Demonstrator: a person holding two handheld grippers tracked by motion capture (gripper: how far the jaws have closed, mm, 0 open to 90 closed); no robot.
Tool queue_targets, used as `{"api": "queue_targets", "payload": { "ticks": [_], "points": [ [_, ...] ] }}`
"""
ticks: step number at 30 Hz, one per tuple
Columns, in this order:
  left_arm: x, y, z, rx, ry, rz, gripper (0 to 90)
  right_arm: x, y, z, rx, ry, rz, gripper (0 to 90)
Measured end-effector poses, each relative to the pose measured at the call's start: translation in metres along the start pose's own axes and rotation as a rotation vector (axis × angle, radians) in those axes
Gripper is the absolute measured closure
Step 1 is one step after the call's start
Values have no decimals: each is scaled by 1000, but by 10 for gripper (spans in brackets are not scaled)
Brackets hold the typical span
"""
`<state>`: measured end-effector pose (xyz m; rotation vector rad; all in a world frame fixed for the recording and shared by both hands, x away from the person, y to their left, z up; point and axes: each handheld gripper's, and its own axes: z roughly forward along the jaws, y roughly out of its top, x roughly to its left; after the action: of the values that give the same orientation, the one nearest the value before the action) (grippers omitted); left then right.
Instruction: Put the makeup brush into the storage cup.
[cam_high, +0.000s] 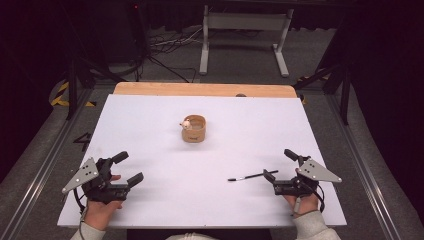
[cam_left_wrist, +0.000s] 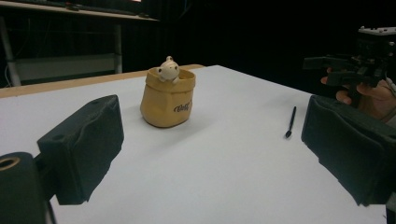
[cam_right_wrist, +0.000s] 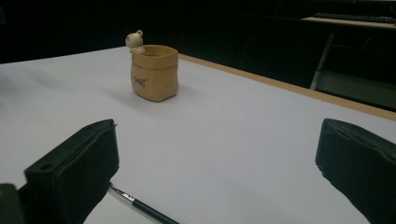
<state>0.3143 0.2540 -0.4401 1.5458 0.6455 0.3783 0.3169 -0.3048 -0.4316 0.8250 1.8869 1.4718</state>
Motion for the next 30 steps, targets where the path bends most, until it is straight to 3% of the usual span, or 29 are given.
{"api": "queue_targets", "payload": {
  "ticks": [7, 20, 27, 30],
  "points": [
    [1, 0, 0, 3, 11, -11, 66, -1, 1, -3, -6, -7, 11, 2],
    [0, 0, -1, 9, 24, 2, 67, 0, 8, -1, 4, 21, 1, 0],
    [-1, -1, 0, 21, 19, -2, 68, -7, 23, 9, 21, 123, 25, 37],
    [-3, -1, 1, 26, 19, 14, 69, -5, 31, 16, 41, 155, 32, 32]
  ]
}}
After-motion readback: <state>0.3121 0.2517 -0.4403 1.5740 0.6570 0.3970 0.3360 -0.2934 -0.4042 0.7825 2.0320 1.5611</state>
